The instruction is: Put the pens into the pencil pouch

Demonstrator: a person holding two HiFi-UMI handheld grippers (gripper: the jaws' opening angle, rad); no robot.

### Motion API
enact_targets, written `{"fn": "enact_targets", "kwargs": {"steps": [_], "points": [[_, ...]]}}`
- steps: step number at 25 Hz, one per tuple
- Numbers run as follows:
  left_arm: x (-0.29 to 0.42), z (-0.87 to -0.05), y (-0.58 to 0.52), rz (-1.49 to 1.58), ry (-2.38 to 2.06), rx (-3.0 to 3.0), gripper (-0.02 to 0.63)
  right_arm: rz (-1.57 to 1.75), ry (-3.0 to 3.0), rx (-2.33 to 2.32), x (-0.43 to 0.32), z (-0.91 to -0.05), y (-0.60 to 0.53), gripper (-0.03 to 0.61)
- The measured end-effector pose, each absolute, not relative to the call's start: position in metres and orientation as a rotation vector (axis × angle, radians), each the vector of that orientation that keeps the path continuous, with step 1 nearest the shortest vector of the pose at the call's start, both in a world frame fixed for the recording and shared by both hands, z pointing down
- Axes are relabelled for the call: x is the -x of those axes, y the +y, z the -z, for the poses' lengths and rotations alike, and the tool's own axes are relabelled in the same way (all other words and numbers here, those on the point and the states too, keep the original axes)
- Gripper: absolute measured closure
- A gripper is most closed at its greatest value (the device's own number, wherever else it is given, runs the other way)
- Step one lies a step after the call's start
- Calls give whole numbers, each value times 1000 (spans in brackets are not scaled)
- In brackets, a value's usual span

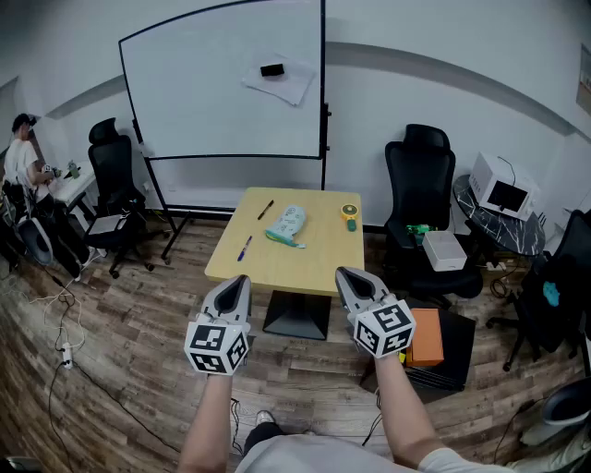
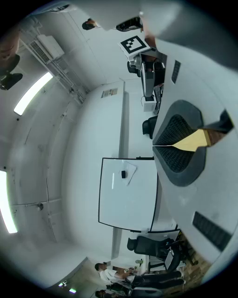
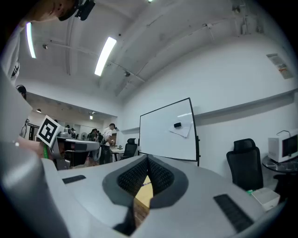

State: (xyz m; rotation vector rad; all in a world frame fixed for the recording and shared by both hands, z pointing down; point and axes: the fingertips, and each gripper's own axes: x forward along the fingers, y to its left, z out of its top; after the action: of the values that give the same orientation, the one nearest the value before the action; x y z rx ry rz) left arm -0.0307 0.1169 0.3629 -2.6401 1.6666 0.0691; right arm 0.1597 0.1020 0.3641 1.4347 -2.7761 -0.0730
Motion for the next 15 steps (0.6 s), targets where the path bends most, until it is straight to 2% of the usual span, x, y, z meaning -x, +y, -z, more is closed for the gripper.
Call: {"fn": "enact_targets", "kwargs": {"steps": [15], "points": [[24,-369,118,-61,1662,2660,598,65,-2776,-1442,-162,-366,102,578]]}}
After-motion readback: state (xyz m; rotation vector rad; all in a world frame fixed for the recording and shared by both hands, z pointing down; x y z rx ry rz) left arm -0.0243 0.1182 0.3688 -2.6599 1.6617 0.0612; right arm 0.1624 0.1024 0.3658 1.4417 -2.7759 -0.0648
